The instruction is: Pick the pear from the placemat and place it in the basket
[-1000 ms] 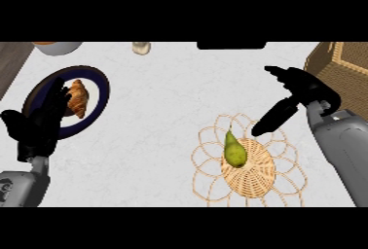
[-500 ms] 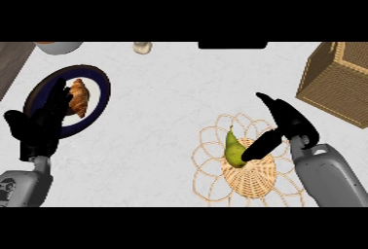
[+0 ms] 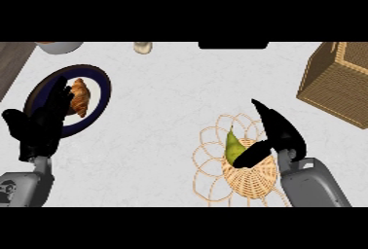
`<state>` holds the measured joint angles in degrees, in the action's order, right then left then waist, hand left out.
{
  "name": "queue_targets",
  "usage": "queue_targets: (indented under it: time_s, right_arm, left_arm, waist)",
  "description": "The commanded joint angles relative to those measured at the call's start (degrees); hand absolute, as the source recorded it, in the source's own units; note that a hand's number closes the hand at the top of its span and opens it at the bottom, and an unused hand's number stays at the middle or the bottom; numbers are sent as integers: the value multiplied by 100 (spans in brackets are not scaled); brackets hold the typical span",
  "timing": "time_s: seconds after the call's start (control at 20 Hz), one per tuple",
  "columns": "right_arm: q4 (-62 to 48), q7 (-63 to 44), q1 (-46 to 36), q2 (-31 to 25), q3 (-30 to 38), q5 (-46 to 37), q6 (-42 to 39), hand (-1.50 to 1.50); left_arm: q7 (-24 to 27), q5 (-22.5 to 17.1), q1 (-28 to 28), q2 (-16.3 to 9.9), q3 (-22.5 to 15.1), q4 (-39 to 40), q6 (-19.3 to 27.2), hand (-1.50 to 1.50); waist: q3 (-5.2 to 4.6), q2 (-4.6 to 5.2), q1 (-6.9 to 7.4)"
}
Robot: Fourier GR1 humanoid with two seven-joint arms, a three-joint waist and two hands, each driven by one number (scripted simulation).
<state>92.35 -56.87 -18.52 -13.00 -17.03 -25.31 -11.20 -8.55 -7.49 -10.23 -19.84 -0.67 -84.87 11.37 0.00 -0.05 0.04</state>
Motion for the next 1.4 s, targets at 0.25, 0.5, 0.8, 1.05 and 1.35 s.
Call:
queue_targets:
  time_s: [0.25, 0.5, 0.8, 1.05, 1.35]
  right_arm:
    - [848, -114, 827, 251, -32, -373, -159, -150]
    - [-668, 545, 229, 707, 133, -852, 175, -150]
    - [-809, 476, 386, 703, 109, -1148, -5, -150]
    - [-1014, 381, 114, 996, 228, -1358, -41, -150]
    - [-1526, 1116, 211, 879, 514, -1429, 60, -150]
  left_arm:
    - [37, 81, -18, 77, 366, 66, -413, 0]
    - [-279, 412, 313, 290, 297, -496, -283, 0]
    - [-244, 502, -39, 443, 390, -163, -344, 0]
    - [-2, 748, -240, 656, 464, 213, -276, 0]
    - [297, 434, -269, 357, 984, 563, -859, 0]
  waist:
    - [0, -5, -32]
    - [1, 3, 20]
    - [1, 3, 6]
    - [0, 6, 0]
    - [0, 9, -3]
